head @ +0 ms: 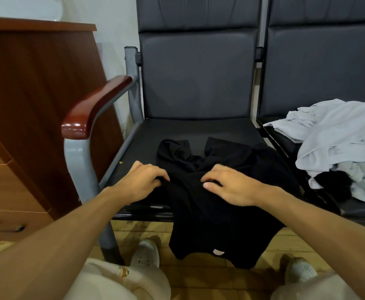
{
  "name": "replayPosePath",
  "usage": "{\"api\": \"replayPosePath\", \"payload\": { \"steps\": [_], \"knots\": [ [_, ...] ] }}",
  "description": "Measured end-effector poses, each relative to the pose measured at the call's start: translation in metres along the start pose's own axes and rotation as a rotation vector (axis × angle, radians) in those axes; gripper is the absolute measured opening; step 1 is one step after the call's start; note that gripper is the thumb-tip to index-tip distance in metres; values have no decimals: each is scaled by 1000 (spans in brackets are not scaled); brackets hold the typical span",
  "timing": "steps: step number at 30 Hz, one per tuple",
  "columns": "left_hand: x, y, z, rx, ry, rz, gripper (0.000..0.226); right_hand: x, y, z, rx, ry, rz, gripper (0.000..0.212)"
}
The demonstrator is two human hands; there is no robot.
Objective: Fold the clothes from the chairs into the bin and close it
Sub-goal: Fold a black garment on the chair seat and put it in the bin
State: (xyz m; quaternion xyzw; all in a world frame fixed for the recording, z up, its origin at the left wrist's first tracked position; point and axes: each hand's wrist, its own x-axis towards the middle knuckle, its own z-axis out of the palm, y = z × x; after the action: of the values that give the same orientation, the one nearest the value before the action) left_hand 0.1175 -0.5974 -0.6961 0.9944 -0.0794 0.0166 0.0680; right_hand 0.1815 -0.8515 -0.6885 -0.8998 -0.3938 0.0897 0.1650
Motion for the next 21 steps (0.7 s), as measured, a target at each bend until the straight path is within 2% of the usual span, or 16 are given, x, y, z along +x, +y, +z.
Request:
{"api": "replayPosePath", "payload": {
  "steps": [4, 7, 11, 16, 19, 21],
  "knots": [
    [3, 12, -9, -334, 8, 19, 25, 4, -1, 13, 23, -233, 20, 55],
    [3, 13, -13, -381, -11, 38, 13, 2, 27, 12, -95, -244, 84, 58],
    [-2, 6, -11, -380, -141, 22, 19, -2, 49, 6, -115, -226, 129, 52],
    [-3, 12, -15, -368, 53, 27, 31, -2, 49, 9, -72, -201, 128, 51],
    [-4, 15, -16, -217, 165, -10, 27, -3, 45, 6, 3, -197, 127, 53],
    [-4, 13, -15, -129, 155, -52, 24, -5, 42, 1, 36, -177, 119, 54]
  ]
}}
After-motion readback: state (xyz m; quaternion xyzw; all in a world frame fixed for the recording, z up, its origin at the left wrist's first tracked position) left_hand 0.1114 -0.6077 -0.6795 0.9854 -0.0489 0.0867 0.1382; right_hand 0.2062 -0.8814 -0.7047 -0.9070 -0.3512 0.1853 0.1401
